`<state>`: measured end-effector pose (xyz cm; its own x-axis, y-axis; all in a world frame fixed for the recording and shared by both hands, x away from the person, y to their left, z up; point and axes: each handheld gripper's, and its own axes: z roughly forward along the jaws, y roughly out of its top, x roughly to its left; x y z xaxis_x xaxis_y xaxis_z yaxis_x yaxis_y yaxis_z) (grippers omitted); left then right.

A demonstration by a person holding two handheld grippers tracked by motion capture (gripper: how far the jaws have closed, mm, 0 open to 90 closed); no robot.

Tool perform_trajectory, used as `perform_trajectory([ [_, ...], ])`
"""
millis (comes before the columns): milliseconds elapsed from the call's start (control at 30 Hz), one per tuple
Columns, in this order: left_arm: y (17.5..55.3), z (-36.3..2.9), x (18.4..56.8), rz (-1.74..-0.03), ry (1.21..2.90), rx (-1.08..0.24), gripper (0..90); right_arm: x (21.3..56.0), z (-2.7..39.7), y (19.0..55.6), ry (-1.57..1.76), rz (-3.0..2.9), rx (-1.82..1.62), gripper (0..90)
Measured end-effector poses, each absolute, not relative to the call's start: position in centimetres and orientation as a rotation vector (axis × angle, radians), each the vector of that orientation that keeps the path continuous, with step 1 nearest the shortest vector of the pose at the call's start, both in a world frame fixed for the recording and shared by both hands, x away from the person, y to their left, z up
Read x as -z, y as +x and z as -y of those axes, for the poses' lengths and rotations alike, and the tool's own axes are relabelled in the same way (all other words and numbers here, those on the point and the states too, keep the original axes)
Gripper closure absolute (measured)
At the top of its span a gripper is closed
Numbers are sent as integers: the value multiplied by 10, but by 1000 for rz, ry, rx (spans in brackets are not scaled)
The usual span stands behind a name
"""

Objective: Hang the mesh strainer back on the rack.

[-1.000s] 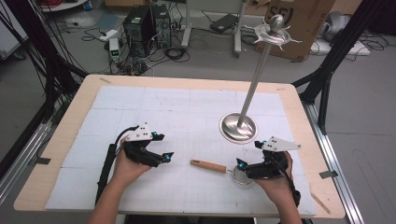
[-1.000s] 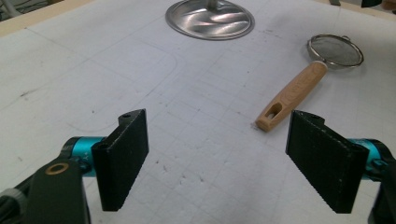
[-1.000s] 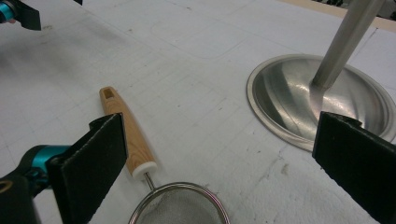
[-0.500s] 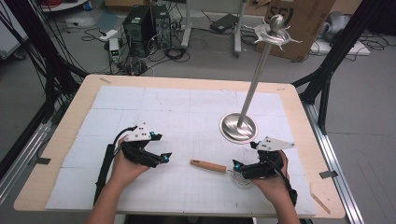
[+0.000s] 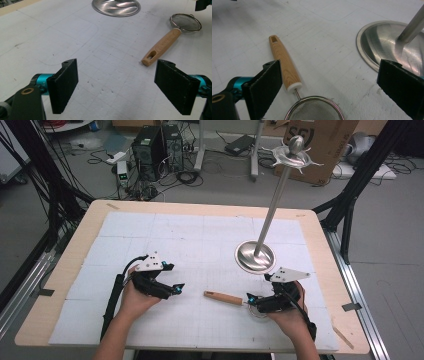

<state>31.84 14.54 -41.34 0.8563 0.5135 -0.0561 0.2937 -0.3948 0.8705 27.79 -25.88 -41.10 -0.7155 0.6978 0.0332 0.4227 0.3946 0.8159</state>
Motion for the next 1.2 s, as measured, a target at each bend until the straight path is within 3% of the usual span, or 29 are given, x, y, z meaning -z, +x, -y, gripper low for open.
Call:
perform_trajectory([
  [167,319,-147,412,-596,1992,-271,202,412,256,277,954,-2366,-1212,87],
  [200,319,-147,412,-593,1990,-272,204,413,254,276,937,-2391,-1210,152],
  [433,319,-147,411,-595,1971,-271,205,419,237,276,886,-2460,-1124,167],
  [600,319,-149,410,-591,1963,-271,206,422,226,276,846,-2526,-1076,285],
  [1200,319,-150,408,-586,1953,-268,212,422,204,284,791,-2713,-861,466],
])
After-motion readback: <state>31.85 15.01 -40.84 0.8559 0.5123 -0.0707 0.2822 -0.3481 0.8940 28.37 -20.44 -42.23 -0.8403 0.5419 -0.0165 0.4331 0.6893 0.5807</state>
